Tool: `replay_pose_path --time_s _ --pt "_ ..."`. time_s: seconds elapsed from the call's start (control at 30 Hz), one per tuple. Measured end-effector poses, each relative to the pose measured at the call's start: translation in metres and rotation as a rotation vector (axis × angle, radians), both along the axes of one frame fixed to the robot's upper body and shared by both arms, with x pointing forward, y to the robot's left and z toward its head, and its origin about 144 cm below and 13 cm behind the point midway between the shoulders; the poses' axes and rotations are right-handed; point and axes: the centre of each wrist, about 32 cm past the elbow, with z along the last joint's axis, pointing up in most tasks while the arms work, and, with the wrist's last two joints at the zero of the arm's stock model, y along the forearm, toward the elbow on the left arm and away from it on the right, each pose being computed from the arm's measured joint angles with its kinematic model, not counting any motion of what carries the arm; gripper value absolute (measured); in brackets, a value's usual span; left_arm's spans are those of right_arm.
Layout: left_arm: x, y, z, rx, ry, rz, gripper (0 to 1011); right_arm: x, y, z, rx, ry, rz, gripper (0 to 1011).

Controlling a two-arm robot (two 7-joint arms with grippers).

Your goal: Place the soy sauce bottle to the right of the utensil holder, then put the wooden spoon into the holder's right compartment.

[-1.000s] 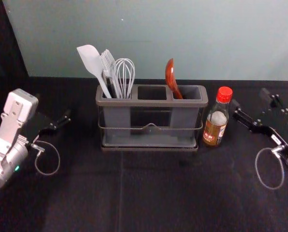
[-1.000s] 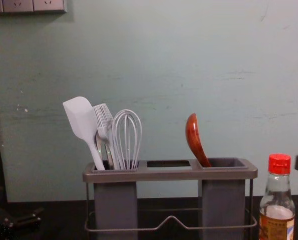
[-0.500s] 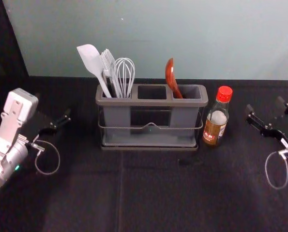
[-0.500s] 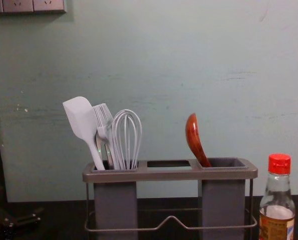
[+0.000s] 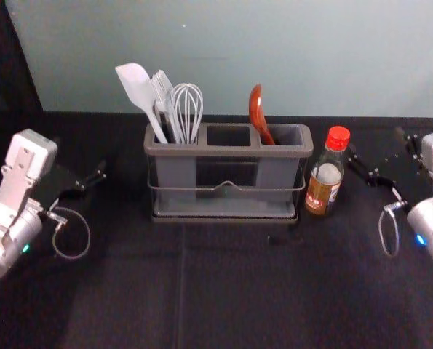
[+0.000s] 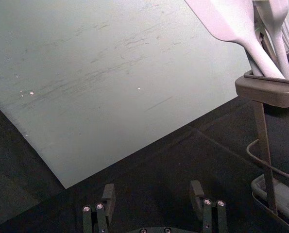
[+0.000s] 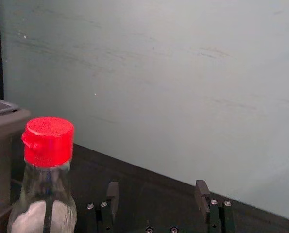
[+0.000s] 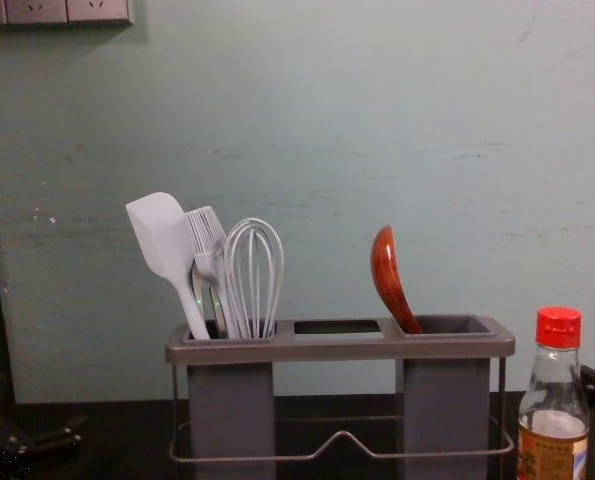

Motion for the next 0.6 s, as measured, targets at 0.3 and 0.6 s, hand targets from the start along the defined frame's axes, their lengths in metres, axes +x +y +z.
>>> replay_pose_path --time_s 0.3,0.6 --pt "0.0000 0.0000 0.0000 0.000 0.000 0.000 1005 0.0082 0.0075 0.0015 -0.022 -0.018 -0.007 1003" --pt "0.0000 0.0000 0.0000 0.000 0.000 0.000 1005 0.0070 0.0064 0.0014 -0.019 -0.017 -0.006 1003"
